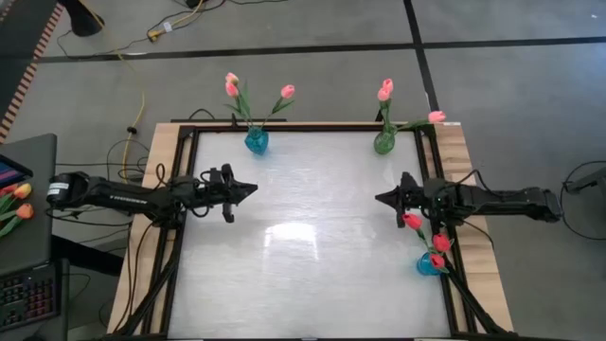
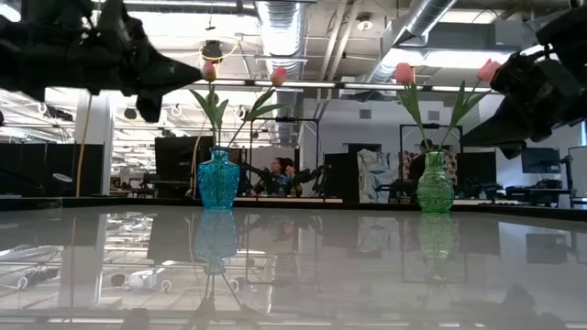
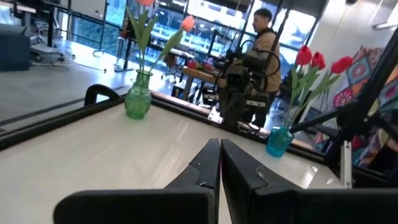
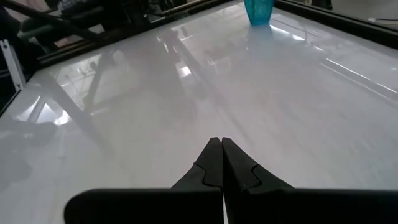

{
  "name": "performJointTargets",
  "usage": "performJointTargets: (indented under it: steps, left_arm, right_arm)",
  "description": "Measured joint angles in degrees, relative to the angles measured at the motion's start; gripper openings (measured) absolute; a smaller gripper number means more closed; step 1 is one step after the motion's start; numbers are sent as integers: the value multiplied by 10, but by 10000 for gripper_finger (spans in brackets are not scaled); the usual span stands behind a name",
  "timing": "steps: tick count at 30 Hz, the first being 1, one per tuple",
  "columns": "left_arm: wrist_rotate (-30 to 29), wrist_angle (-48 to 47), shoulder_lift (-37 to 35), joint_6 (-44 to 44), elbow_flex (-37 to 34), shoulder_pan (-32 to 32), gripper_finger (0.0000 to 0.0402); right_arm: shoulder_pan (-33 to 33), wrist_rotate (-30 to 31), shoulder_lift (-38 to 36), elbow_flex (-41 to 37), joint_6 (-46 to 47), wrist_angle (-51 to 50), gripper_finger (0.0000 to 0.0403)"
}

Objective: Sort flowers into vase by color
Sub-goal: Return to Home Position

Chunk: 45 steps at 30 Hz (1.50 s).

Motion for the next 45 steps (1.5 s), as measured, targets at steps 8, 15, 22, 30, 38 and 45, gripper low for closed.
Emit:
performJointTargets:
  steps: [8,15,22,30,38,45]
  left_arm:
    - [11,20,-33,-28,-47,-1,0]
    - [8,-52,-84,-13,-47,-1,0]
    - [-10,-240,-238,-19,-48,-1,0]
    - [-32,-439,-447,-16,-48,-1,0]
    - [-18,-444,-464,26,-47,-1,0]
    - [29,-448,-465,107,-47,-1,0]
  right_arm:
    - [13,0,-16,3,-17,-20,17]
    - [-15,3,-16,3,-43,-22,17]
    - [-30,-6,-18,23,-49,-99,17]
    - [-29,-5,-73,22,-56,-101,17]
    - [-28,-16,-128,12,-102,-61,17]
    - [-29,-16,-126,12,-107,-62,35]
